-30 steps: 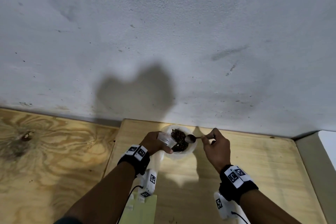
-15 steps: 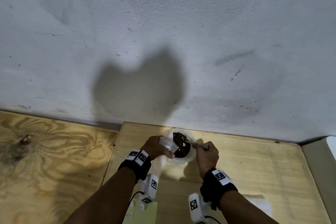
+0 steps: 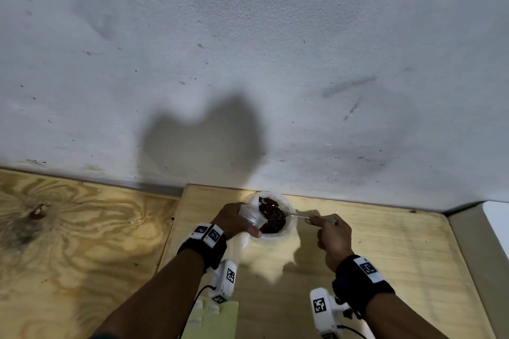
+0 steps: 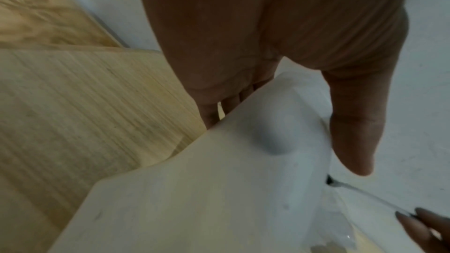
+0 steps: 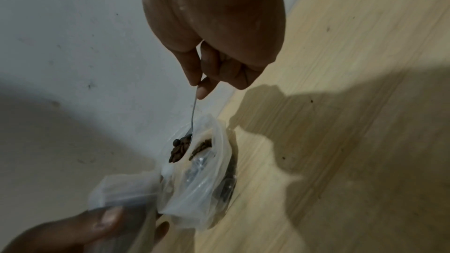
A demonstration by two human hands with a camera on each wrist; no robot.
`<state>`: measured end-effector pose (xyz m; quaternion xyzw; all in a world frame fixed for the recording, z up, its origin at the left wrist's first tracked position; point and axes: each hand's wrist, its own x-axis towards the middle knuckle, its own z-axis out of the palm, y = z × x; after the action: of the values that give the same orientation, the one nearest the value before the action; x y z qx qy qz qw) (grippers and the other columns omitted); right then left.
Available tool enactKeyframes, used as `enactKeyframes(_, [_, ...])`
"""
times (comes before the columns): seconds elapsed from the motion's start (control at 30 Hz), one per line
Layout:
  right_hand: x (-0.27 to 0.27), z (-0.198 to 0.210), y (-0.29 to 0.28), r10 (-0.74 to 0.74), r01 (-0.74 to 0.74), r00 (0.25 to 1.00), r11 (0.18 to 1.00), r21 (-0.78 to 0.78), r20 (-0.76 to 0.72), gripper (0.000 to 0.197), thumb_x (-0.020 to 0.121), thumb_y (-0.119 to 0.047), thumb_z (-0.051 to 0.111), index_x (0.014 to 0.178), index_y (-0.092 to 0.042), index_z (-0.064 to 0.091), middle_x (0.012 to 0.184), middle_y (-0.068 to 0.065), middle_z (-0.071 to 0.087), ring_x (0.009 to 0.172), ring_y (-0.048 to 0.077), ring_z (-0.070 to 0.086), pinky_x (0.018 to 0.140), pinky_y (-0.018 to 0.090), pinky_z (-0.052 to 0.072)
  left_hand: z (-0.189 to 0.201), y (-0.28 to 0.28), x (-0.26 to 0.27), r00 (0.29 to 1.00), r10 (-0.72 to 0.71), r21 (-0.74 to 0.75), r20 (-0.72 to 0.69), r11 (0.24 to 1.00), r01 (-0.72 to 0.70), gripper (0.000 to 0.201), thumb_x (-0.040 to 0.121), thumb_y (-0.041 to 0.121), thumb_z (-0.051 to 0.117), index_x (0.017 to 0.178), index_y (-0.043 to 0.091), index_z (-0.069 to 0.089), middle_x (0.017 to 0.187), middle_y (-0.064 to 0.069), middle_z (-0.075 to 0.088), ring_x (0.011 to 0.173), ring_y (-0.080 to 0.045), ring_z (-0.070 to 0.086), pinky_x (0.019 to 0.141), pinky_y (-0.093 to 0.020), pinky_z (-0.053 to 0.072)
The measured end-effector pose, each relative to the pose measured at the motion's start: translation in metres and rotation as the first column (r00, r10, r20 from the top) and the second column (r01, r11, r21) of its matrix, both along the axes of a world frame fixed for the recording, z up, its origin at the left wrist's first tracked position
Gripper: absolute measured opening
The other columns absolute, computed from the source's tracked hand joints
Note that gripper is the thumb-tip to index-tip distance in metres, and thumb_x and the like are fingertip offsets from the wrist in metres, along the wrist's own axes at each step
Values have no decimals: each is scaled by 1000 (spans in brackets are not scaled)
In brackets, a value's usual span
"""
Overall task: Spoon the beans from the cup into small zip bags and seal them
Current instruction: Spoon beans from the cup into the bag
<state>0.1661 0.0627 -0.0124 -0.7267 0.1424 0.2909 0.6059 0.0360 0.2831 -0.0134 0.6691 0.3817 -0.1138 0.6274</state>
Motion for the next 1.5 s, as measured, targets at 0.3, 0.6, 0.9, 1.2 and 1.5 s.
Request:
enactKeyframes(0.3, [-4, 27, -12, 109, -122, 986, 987, 104, 123, 20, 83, -4, 72, 73, -6, 55, 71, 18, 59, 45, 16, 27, 45, 25, 22, 5, -19, -8, 999, 17, 130, 47, 991, -23, 89, 31, 23, 93, 116, 20, 66, 103, 3, 71, 97, -15, 66, 75, -24, 53])
enactKeyframes(0.6, [-24, 33, -20, 232, -247, 877, 969, -21, 422, 35, 78, -10, 80, 66, -7, 47, 76, 25, 66, 62, 25, 56, 64, 37, 41, 7, -25, -15, 998, 16, 174, 61, 984, -27, 96, 24, 32, 92, 116, 19, 68, 106, 3, 71, 100, -13, 65, 81, -26, 53])
enactKeyframes(0.9, [-45, 44, -19, 290, -297, 782, 952, -80, 551, 34, 83, -6, 78, 66, -12, 49, 73, 0, 72, 64, -3, 61, 58, 23, 41, 3, -27, -16, 999, 14, 176, 50, 984, -23, 84, 21, 34, 89, 103, 26, 70, 101, 5, 72, 98, -14, 67, 80, -27, 54])
enactKeyframes(1.2, [-28, 38, -5, 142, -162, 854, 987, -3, 501, 26, 79, -7, 80, 72, -12, 55, 73, -1, 72, 77, 17, 70, 71, 37, 53, 7, -26, -15, 999, -9, 176, 42, 984, 2, 87, 39, 19, 95, 120, 19, 66, 109, 2, 70, 102, -15, 64, 79, -25, 50])
enactKeyframes(1.5, [-14, 16, 0, 368, -324, 899, 923, -207, 236, 12, 82, -8, 72, 81, -20, 68, 82, 8, 71, 53, 15, 53, 56, 32, 46, 12, -25, -23, 997, 15, 162, 70, 986, -26, 95, 36, 23, 95, 125, 20, 60, 115, 3, 66, 103, -14, 63, 74, -23, 52])
